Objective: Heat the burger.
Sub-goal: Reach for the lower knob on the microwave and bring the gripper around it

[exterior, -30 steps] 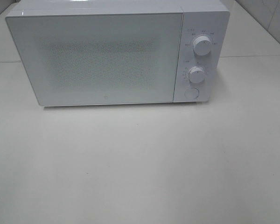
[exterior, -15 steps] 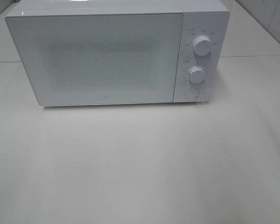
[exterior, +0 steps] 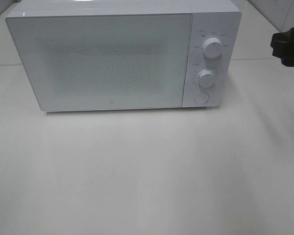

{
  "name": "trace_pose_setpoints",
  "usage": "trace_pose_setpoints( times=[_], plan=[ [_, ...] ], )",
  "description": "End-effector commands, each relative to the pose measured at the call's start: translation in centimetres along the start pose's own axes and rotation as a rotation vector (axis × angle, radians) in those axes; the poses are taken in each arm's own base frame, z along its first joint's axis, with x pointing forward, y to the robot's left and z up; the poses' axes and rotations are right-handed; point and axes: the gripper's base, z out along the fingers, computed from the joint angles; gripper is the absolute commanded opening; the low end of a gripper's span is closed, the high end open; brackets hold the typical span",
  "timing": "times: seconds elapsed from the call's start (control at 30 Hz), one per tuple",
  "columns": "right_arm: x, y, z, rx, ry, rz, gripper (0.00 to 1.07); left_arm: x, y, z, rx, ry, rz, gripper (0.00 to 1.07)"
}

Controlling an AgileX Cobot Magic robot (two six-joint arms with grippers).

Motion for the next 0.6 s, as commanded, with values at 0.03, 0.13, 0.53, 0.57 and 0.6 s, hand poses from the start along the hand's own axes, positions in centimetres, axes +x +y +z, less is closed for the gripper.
trace_pose_setpoints(
  times=[0.03,0.13,0.53,0.57,0.6],
  plan=[
    [0.3,-0.1,0.6,0.003,-0.03,-0.008,0.71,0.1,0.0,-0.2,-0.004,-0.029,-0.006,0.0],
    [1.9,-0.1,2.3,0.003,-0.017,-0.008,0.71,0.1,0.0,-0.2,-0.004,-0.029,-0.006,0.0],
    [5.6,3.7,4.9,-0.114,0.03,-0.022,0.71,0.1,0.0,-0.2,-0.004,-0.029,-0.006,0.0],
    [6.3,4.5,5.1,-0.126,0.045,-0.016,0.71,0.1,0.0,-0.2,-0.004,-0.029,-0.006,0.0],
    [6.3,4.5,5.1,-0.126,0.045,-0.016,0.71,0.1,0.0,-0.2,-0.004,-0.029,-0.006,0.0]
  ],
)
